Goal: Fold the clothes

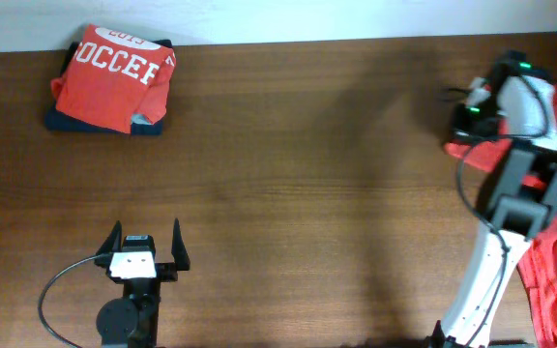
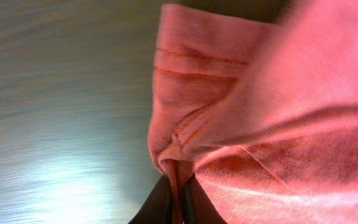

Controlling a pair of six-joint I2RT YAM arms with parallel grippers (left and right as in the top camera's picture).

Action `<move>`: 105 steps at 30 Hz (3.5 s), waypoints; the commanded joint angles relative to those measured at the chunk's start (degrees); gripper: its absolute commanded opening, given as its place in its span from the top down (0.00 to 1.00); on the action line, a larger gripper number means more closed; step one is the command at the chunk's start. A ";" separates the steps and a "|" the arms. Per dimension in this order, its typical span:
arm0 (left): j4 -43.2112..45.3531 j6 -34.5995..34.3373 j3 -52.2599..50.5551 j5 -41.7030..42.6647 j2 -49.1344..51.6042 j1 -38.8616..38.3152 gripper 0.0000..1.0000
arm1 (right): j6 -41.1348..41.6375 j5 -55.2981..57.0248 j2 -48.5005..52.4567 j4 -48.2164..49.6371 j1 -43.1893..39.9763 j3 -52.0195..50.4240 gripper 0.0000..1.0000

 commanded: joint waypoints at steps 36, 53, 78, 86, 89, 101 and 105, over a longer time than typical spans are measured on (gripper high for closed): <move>-0.22 0.92 -0.13 -0.20 -0.35 -0.26 0.01 | -0.98 -15.78 2.99 9.01 71.10 0.17 0.81; -0.22 0.92 -0.13 -0.20 -0.35 -0.26 0.01 | -7.50 -17.35 2.23 8.59 75.25 7.21 0.76; -0.22 0.92 -0.13 -0.20 -0.35 -0.26 0.01 | 4.81 -1.70 1.97 -8.52 32.52 39.01 0.69; -0.22 0.92 -0.13 -0.20 -0.35 -0.26 0.01 | 4.79 -1.70 2.08 1.20 24.02 33.24 0.95; -0.22 0.92 -0.13 -0.20 -0.35 -0.26 0.01 | 4.74 -1.70 2.08 3.67 23.74 28.20 0.96; -0.22 0.92 -0.13 -0.20 -0.35 -0.26 0.01 | 0.26 -8.04 2.08 23.06 25.22 2.16 0.96; -0.22 0.92 -0.13 -0.20 -0.35 -0.26 0.01 | -0.02 -8.57 2.10 27.08 25.81 -1.68 0.96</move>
